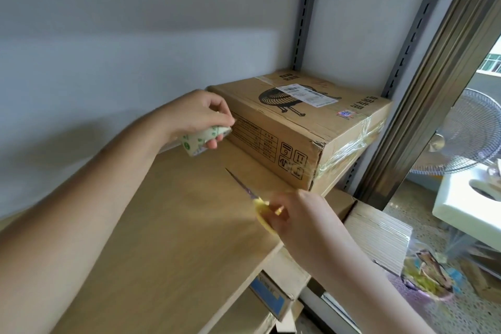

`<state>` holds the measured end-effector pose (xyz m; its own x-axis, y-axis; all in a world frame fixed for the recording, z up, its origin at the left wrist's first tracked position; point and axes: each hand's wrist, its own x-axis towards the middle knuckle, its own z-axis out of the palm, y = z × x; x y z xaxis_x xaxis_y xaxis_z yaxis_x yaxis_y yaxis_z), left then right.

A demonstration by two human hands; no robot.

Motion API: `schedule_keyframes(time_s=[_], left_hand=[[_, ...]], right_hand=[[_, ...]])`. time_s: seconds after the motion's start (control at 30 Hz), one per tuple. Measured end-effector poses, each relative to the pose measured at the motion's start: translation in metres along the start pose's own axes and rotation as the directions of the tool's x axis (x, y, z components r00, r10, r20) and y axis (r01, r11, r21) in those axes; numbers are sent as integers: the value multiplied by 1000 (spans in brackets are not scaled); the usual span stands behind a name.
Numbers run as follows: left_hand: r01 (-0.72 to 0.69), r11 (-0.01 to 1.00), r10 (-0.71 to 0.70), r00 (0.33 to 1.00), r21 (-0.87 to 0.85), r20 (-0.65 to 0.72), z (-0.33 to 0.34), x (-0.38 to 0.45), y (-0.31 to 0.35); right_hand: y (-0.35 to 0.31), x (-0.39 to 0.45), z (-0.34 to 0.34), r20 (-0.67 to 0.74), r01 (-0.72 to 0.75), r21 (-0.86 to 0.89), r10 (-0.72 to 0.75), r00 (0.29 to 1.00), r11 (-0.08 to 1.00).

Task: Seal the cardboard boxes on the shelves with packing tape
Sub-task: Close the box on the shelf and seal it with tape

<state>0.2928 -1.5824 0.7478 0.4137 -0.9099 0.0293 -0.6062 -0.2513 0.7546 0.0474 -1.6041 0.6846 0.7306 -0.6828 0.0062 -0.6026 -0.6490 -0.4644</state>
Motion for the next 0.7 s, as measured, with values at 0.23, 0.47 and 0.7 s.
schedule_keyframes(time_s=[0.23,0.47,0.7], left_hand=[[-49,987,33,994,-155,-107,2,3,-4],[-97,940,66,992,-328,-105,10,3,5],[-126,845,87,991,-520,-98,20,-8,31]], right_hand=[[-22,35,15,-292,101,-292,-190,938,951],[35,60,6,-659,-31,-435,-295,692,900],[35,70,-5,-739,44,-364,-317,594,930]])
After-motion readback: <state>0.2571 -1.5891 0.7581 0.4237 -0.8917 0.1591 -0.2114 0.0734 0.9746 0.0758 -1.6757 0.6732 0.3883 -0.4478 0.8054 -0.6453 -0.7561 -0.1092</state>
